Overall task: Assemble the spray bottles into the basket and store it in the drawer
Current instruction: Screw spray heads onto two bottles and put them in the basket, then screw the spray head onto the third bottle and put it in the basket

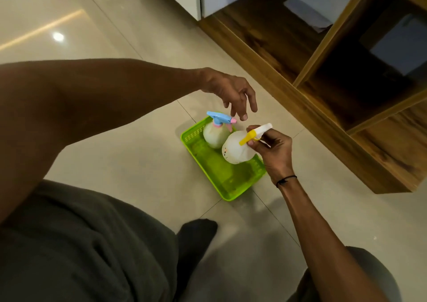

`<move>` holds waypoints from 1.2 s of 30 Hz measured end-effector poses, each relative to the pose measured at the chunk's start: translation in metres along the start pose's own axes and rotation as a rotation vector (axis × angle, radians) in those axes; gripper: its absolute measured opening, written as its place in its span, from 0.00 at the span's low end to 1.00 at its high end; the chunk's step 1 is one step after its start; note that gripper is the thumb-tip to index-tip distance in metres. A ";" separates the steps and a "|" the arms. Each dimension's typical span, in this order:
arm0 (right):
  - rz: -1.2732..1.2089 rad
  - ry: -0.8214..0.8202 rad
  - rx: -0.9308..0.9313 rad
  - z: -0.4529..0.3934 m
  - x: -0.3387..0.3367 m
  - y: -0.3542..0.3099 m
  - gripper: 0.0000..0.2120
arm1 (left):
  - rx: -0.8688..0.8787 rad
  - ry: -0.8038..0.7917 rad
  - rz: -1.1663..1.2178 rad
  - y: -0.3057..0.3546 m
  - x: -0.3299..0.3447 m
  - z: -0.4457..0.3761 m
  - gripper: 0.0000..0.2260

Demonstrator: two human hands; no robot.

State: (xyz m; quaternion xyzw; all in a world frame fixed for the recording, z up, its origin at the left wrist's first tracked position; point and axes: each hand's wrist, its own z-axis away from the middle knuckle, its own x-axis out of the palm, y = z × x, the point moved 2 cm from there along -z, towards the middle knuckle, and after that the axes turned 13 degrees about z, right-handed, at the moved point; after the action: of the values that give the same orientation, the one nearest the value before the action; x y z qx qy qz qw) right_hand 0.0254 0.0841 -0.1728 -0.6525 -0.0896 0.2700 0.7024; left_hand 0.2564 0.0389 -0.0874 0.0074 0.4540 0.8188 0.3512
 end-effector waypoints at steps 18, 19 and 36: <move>0.161 0.053 0.060 0.002 0.050 0.048 0.19 | -0.073 0.020 -0.282 -0.016 -0.002 -0.010 0.17; 0.169 0.048 0.059 0.002 0.050 0.048 0.20 | -0.074 0.021 -0.287 -0.014 -0.002 -0.012 0.16; 0.297 0.120 -0.056 0.024 -0.009 0.030 0.19 | 0.151 0.002 -0.347 0.053 0.035 -0.069 0.14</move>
State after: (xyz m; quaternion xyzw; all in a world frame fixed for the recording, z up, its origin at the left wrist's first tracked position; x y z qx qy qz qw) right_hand -0.0018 0.1003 -0.1968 -0.6930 0.0424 0.3285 0.6403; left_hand 0.1773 -0.0101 -0.0984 -0.0452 0.5090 0.7095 0.4852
